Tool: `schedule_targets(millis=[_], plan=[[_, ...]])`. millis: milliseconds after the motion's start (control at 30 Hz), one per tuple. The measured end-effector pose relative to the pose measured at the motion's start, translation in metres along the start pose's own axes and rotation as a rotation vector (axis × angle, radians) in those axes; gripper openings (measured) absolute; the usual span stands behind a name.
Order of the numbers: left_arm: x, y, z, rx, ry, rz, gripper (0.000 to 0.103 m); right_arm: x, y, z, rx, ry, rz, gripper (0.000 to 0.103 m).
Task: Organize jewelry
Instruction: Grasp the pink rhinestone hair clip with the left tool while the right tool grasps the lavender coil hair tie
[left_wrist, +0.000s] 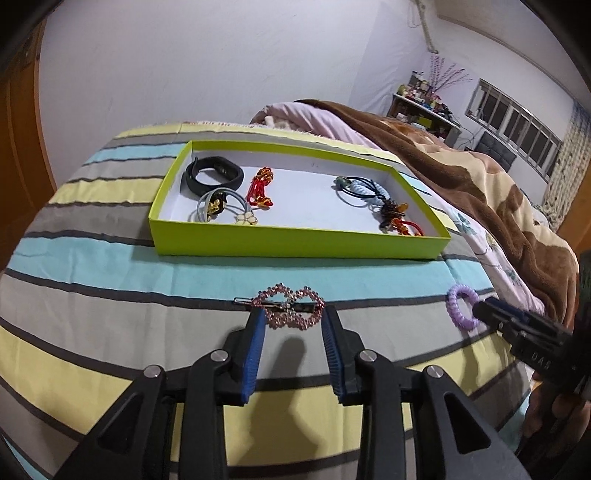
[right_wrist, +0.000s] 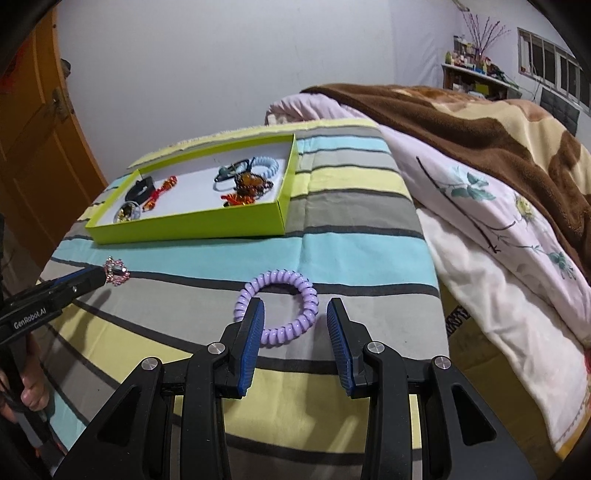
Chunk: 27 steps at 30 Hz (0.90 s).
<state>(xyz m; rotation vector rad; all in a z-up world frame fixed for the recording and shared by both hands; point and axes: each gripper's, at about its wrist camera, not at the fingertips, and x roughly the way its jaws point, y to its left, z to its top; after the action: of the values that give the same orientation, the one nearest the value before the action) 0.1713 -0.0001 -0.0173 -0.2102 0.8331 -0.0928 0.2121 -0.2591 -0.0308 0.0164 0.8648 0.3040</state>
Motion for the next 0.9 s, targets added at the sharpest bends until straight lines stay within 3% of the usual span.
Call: schedule_targets(millis=[300, 567, 700, 900], plan=[[0.018, -0.003, 0.013, -0.042, 0.026, 0.000, 0.043, 0.009, -0.002, 0.006, 0.002, 0.037, 0.008, 0.036], [0.033, -0.017, 0.018, 0.022, 0.043, 0.041, 0.044, 0.013, 0.004, 0.007, -0.029, 0.035, -0.025, 0.035], [0.032, -0.022, 0.014, 0.069, 0.040, 0.062, 0.044, 0.013, 0.002, 0.006, -0.024, 0.033, -0.044, 0.015], [0.031, -0.026, 0.011, 0.121, 0.043, 0.081, 0.039, 0.009, -0.001, 0.005, -0.008, 0.024, -0.027, 0.011]])
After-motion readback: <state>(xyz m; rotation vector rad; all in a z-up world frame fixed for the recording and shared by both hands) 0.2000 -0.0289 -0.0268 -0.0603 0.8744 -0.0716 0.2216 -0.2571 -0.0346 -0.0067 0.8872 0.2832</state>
